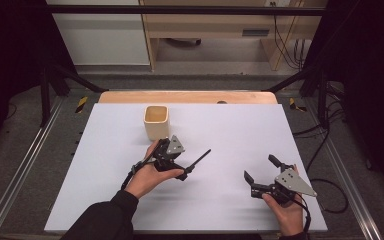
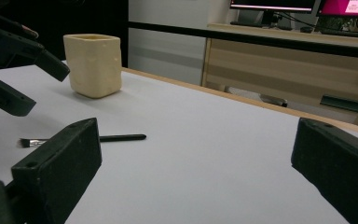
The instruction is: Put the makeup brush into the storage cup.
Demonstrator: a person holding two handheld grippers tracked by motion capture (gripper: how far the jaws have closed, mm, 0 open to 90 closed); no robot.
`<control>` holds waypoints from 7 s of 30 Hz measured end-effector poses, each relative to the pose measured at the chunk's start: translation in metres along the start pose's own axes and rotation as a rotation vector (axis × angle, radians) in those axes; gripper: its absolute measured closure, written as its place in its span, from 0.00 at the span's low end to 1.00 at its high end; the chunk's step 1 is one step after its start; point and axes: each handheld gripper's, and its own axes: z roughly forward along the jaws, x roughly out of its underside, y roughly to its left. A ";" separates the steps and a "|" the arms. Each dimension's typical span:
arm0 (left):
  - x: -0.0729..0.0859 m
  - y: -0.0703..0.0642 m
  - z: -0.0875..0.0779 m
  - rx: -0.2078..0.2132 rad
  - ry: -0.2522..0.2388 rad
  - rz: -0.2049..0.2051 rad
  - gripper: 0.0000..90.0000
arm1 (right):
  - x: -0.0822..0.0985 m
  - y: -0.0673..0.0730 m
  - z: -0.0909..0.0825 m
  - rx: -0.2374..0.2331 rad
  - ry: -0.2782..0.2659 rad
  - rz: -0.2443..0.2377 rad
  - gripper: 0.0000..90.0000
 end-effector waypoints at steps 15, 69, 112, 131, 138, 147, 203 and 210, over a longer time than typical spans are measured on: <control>0.001 0.001 0.014 -0.024 0.044 -0.005 0.07 | 0.000 -0.001 0.000 0.002 0.000 0.002 0.02; 0.003 -0.011 0.033 -0.024 0.197 -0.050 0.56 | 0.001 -0.001 0.000 0.008 0.015 0.010 0.04; 0.001 -0.013 0.039 0.000 0.232 -0.119 0.92 | 0.001 -0.002 0.000 0.008 0.024 0.013 0.05; 0.000 -0.010 0.025 -0.012 0.181 -0.103 0.93 | 0.001 -0.002 0.001 0.007 0.018 0.004 0.05; 0.001 -0.006 0.016 -0.003 0.172 -0.097 0.93 | 0.002 0.001 0.001 0.006 0.032 -0.004 0.05; -0.001 -0.007 0.012 0.024 0.171 -0.071 0.93 | 0.002 0.001 0.002 0.006 0.034 -0.006 0.05; -0.012 -0.001 -0.017 0.070 0.129 -0.013 0.93 | 0.002 0.034 0.019 -0.005 0.131 -0.253 0.05; -0.017 0.003 -0.021 0.078 0.123 -0.014 0.93 | -0.010 0.054 0.037 -0.033 0.174 -0.402 0.07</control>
